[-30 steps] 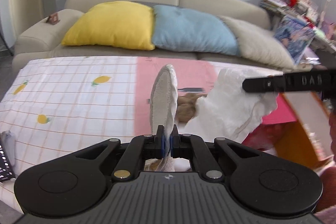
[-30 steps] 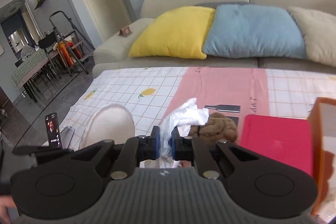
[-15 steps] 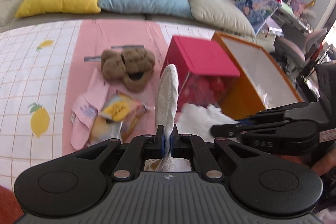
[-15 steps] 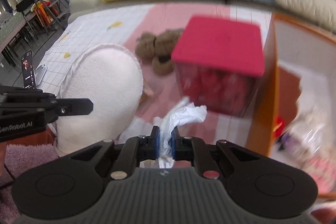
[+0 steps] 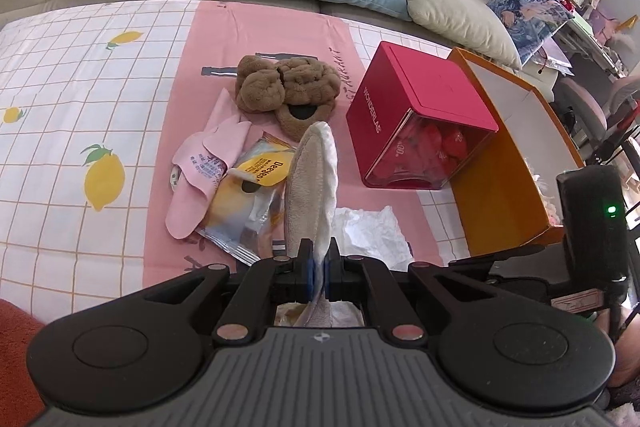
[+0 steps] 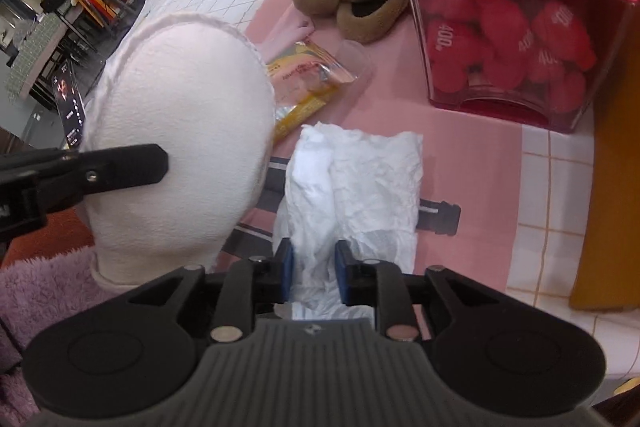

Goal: Organize soft objects
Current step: 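Lift the pad and cloth and carry both toward the orange-rimmed box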

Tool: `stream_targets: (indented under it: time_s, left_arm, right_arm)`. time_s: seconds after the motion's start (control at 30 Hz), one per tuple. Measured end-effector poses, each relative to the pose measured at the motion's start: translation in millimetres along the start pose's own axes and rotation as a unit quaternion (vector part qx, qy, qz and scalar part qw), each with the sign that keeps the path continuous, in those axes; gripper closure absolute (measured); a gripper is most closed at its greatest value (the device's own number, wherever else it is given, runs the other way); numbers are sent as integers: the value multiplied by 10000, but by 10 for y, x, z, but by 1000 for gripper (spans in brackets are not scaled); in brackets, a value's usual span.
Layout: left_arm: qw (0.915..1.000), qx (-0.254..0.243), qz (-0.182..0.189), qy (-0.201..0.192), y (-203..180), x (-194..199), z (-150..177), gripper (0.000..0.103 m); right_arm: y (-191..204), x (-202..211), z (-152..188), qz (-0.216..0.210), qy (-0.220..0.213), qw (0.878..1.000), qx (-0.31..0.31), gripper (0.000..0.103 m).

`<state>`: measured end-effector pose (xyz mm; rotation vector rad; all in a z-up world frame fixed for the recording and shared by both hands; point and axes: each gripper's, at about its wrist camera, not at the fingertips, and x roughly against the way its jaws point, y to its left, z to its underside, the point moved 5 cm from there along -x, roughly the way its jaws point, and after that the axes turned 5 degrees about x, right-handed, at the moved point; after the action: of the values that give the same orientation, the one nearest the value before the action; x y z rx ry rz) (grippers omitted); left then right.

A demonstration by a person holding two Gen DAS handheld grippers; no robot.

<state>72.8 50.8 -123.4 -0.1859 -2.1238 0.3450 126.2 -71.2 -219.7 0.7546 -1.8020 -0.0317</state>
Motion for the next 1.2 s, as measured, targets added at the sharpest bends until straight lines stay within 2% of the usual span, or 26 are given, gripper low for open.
stream_targets:
  time_s: [0.07, 0.13, 0.23, 0.27, 0.3, 0.37, 0.43, 0.5, 0.63, 0.77, 0.83, 0.93, 1.0, 1.1, 1.2]
  left_arm:
    - [10000, -9, 29, 19, -5, -16, 4, 98]
    - [10000, -12, 48, 43, -12, -24, 15, 98]
    - [10000, 14, 43, 64, 2, -40, 28, 98]
    - [10000, 25, 45, 70, 4, -48, 30, 98]
    - [10000, 31, 49, 76, 4, -56, 32, 98]
    - [10000, 22, 49, 71, -6, -61, 36, 98]
    - [10000, 1, 37, 59, -15, -61, 38, 98]
    - [10000, 4, 6, 63, -4, -63, 43, 98]
    - [9999, 64, -48, 77, 23, -67, 38, 98]
    - [9999, 13, -74, 87, 8, -78, 42, 98]
    - [9999, -26, -98, 98, -5, -89, 43, 98]
    - [9998, -102, -141, 110, -30, -94, 48, 98]
    - [9997, -132, -170, 118, -39, -95, 51, 98]
    - [9995, -164, -219, 126, -57, -95, 52, 98]
    - [9994, -194, -257, 109, -84, -75, 45, 98]
  right_arm:
    - [12, 77, -8, -62, -70, 9999, -91, 52]
    - [23, 228, -40, -81, -338, 9992, -186, 50]
    - [-6, 447, -79, 266, -871, 9955, -271, 37]
    - [-34, 491, -83, 480, -959, 9939, -255, 27]
    - [-70, 474, -93, 676, -936, 9930, -248, 20]
    - [-114, 353, -86, 891, -677, 9934, -262, 21]
    - [-114, 224, -58, 750, -471, 9955, -336, 20]
    - [-87, 106, -33, 562, -334, 9972, -357, 10]
    - [-20, -83, -14, 800, -175, 9966, -92, 9]
    - [29, -169, 37, 990, -54, 9950, 98, 15]
    - [88, -176, 52, 1116, -65, 9932, 320, 23]
    - [156, -169, 56, 1270, -122, 9898, 630, 42]
    - [174, -155, 56, 1206, -165, 9902, 683, 62]
    - [170, -136, 58, 1067, -206, 9916, 695, 81]
    - [168, -18, 74, 899, -284, 9938, 596, 87]
